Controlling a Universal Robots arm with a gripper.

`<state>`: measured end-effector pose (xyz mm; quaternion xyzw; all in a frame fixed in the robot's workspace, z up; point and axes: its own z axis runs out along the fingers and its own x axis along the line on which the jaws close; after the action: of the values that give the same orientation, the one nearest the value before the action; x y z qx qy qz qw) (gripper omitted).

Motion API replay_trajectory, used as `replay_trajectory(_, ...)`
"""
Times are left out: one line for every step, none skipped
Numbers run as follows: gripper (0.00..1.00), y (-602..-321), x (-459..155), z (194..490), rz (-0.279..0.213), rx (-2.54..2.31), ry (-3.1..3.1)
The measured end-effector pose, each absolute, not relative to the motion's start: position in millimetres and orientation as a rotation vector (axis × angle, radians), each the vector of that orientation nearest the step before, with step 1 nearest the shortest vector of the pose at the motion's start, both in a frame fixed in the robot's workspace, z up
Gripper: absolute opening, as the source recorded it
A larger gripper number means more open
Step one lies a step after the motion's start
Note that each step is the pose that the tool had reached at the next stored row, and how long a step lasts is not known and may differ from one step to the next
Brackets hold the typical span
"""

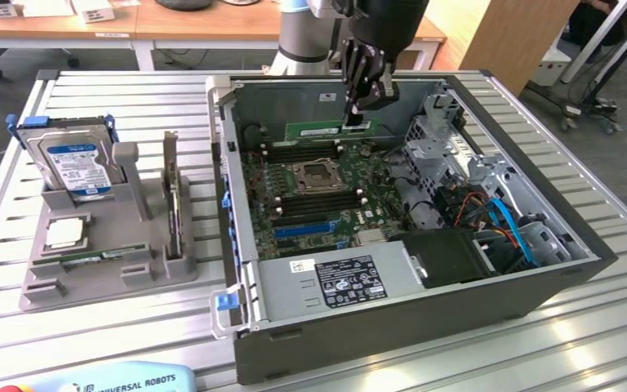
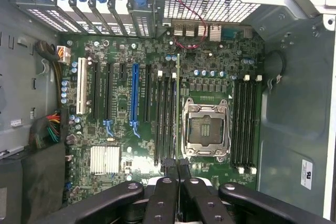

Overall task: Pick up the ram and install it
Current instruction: 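Pick up the ram and move it above insertion slot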

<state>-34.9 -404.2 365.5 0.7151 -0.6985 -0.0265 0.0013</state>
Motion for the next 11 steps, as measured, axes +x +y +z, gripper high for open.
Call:
replay_trajectory(0.12,-404.2,-34.9,365.0,-0.084,2.245,-2.193)
replay_trajectory(0.12,-404.2,-34.9,364.5,-0.085,2.244,-2.192)
replay_trajectory(0.12,-404.3,-35.0,364.0,-0.086,2.243,-2.192)
replay_trajectory(0.12,-404.2,-35.0,363.6,-0.087,2.243,-2.191)
replay_trajectory(0.12,-404.2,-34.9,363.6,-0.087,2.242,-2.191)
replay_trajectory(0.12,-404.3,-34.9,363.6,-0.087,2.243,-2.191)
replay_trajectory(0.12,-404.3,-34.9,363.6,-0.087,2.243,-2.191)
replay_trajectory(0.12,-404.3,-34.9,363.5,-0.087,2.243,-2.191)
replay_trajectory(0.12,-404.3,-34.9,363.5,-0.087,2.243,-2.191)
replay_trajectory(0.12,-404.3,-34.9,363.5,-0.087,2.243,-2.191)
replay_trajectory(0.12,-404.3,-34.7,363.5,-0.087,2.243,-2.191)
